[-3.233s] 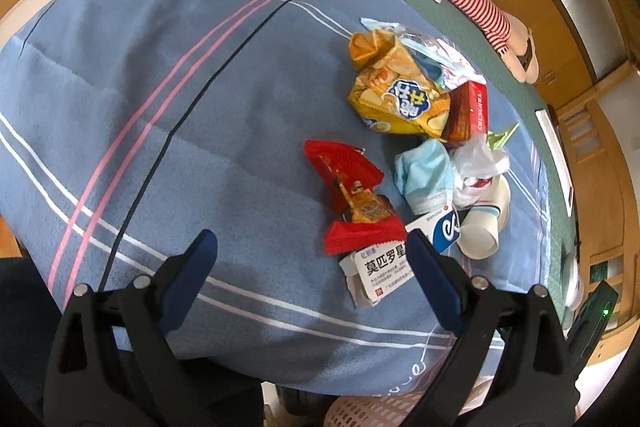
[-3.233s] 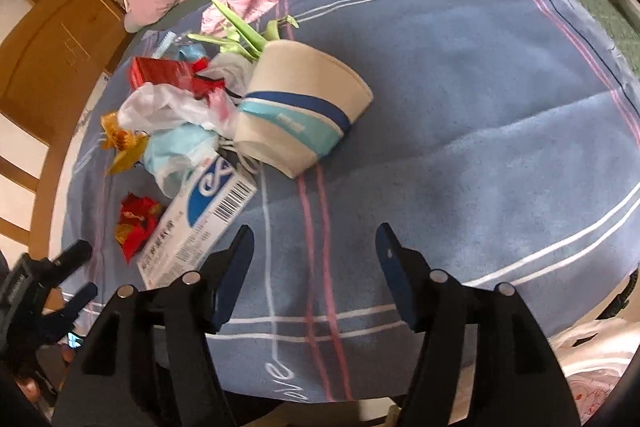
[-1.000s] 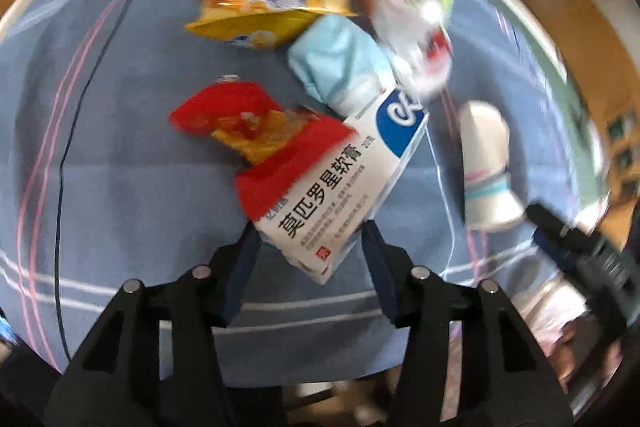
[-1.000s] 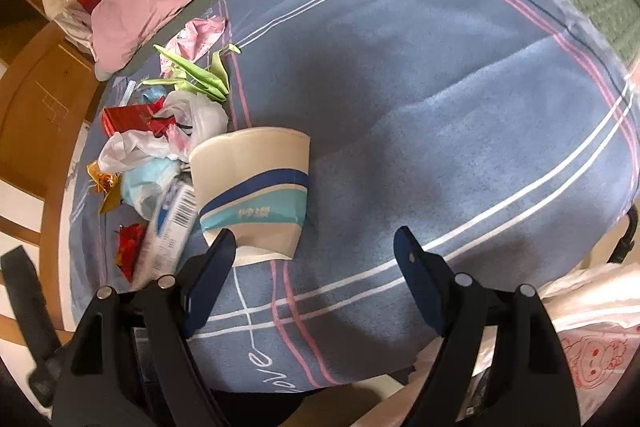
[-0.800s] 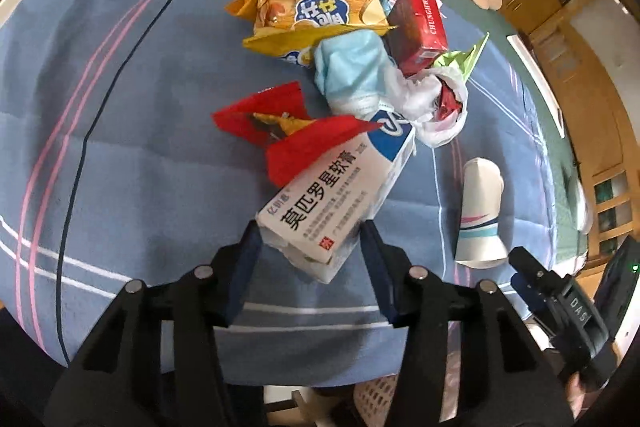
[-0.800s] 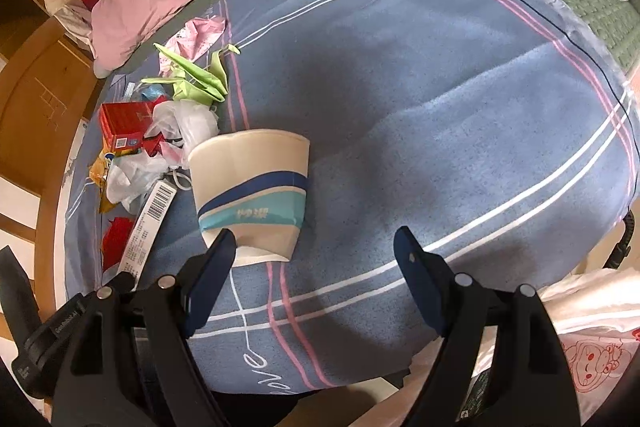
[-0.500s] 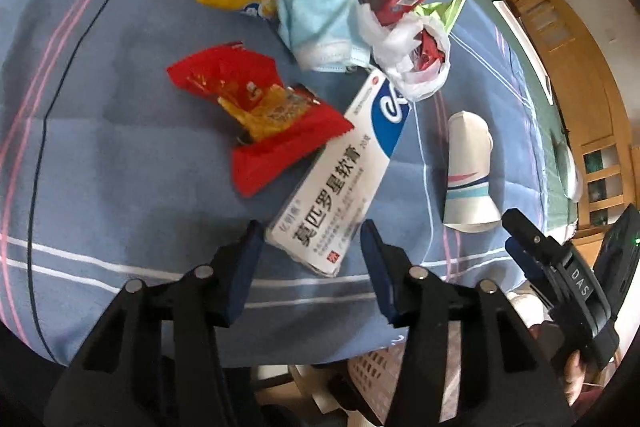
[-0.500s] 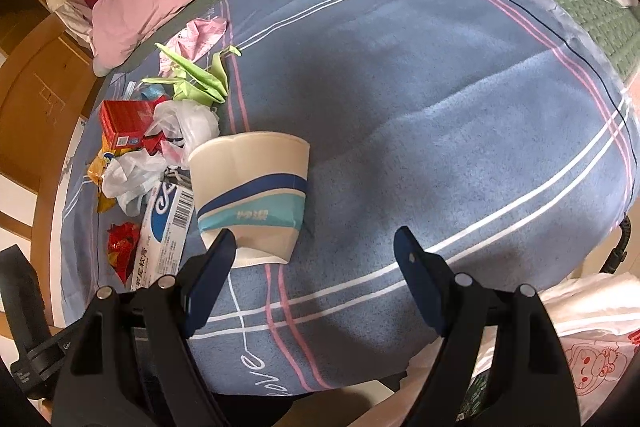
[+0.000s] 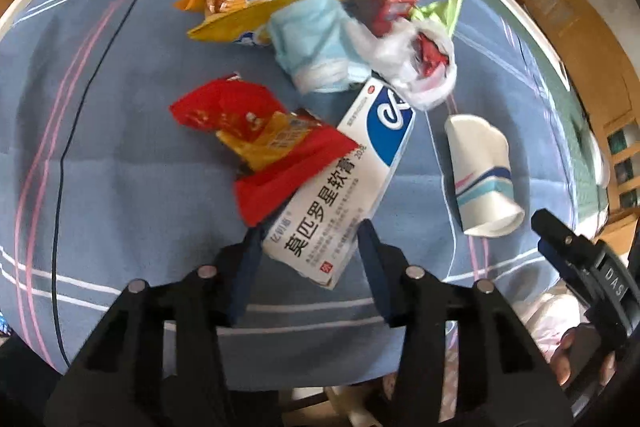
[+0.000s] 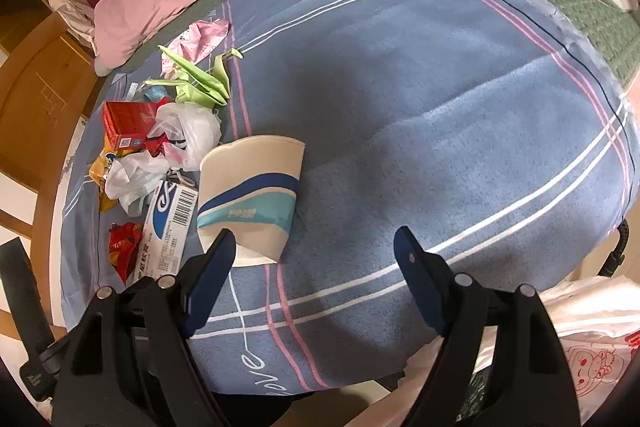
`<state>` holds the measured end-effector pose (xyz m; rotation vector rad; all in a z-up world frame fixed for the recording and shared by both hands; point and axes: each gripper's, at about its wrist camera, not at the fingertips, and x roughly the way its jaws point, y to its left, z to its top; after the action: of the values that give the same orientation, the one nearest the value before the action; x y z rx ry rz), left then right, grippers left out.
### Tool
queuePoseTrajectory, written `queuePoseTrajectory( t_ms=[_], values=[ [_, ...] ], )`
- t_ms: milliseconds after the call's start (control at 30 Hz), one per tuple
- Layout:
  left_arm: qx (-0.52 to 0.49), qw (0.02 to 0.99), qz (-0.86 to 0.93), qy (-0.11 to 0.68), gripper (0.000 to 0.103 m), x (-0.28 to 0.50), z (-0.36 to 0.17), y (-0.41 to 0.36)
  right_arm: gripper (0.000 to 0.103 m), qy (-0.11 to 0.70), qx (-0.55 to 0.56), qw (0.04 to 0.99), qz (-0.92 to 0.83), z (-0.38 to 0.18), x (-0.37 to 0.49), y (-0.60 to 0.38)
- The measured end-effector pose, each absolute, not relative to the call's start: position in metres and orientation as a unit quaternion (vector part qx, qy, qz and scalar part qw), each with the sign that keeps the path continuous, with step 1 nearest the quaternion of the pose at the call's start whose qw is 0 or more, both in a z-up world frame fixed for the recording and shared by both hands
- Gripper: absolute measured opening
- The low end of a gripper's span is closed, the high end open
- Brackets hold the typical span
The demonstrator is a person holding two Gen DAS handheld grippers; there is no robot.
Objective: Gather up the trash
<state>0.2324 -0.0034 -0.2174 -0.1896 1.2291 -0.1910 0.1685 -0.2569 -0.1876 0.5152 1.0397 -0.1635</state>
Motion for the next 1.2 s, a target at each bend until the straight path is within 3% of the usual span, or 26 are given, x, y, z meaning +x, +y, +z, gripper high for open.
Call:
queuePoseTrajectory(
  t_ms=[67,100,200,300,400,500,633,700,733,900,967,1000,1200],
  values=[
    [-0.121,0.807,-0.083,0.573,0.041,0.234,-0.217,0.008,0.080,0.489,0.238,0.836,-0.078,-0.185,0.171,-0.255],
    [-0.139,0.805,-0.085,0.570,0.029,0.234,-0.216,0.014,0.080,0.488,0.235,0.837,-0.079,-0.184,0.172,-0.253],
    [-0.197,0.792,-0.082,0.572,0.026,0.235,-0.219,0.034,0.080,0.487,0.223,0.841,-0.079,-0.181,0.179,-0.247],
    [-0.224,0.781,-0.075,0.578,0.031,0.236,-0.224,0.046,0.079,0.495,0.209,0.840,-0.073,-0.183,0.190,-0.236],
    [-0.212,0.779,-0.063,0.586,0.056,0.228,-0.224,0.055,0.080,0.505,0.187,0.840,-0.069,-0.189,0.204,-0.221],
    [-0.206,0.777,-0.059,0.591,0.062,0.230,-0.223,0.058,0.080,0.523,0.171,0.833,-0.061,-0.202,0.219,-0.207],
    [-0.214,0.775,-0.058,0.593,0.063,0.233,-0.228,0.055,0.077,0.536,0.134,0.832,-0.059,-0.214,0.229,-0.190],
    [-0.207,0.776,-0.059,0.592,0.064,0.233,-0.228,0.052,0.054,0.527,0.112,0.841,-0.054,-0.214,0.227,-0.185],
    [-0.203,0.778,-0.059,0.592,0.065,0.231,-0.227,0.053,0.052,0.526,0.109,0.842,-0.053,-0.214,0.225,-0.185],
    [-0.159,0.787,-0.080,0.591,0.065,0.234,-0.224,0.026,0.052,0.497,0.108,0.859,-0.055,-0.200,0.209,-0.199],
    [-0.135,0.787,-0.095,0.594,0.057,0.235,-0.224,0.014,0.052,0.487,0.109,0.865,-0.053,-0.192,0.201,-0.206],
    [-0.127,0.786,-0.102,0.596,0.046,0.236,-0.225,0.008,0.052,0.483,0.112,0.867,-0.052,-0.189,0.197,-0.210],
    [-0.116,0.798,-0.119,0.579,0.043,0.232,-0.218,0.000,0.052,0.463,0.139,0.874,-0.043,-0.172,0.177,-0.226]
  ],
)
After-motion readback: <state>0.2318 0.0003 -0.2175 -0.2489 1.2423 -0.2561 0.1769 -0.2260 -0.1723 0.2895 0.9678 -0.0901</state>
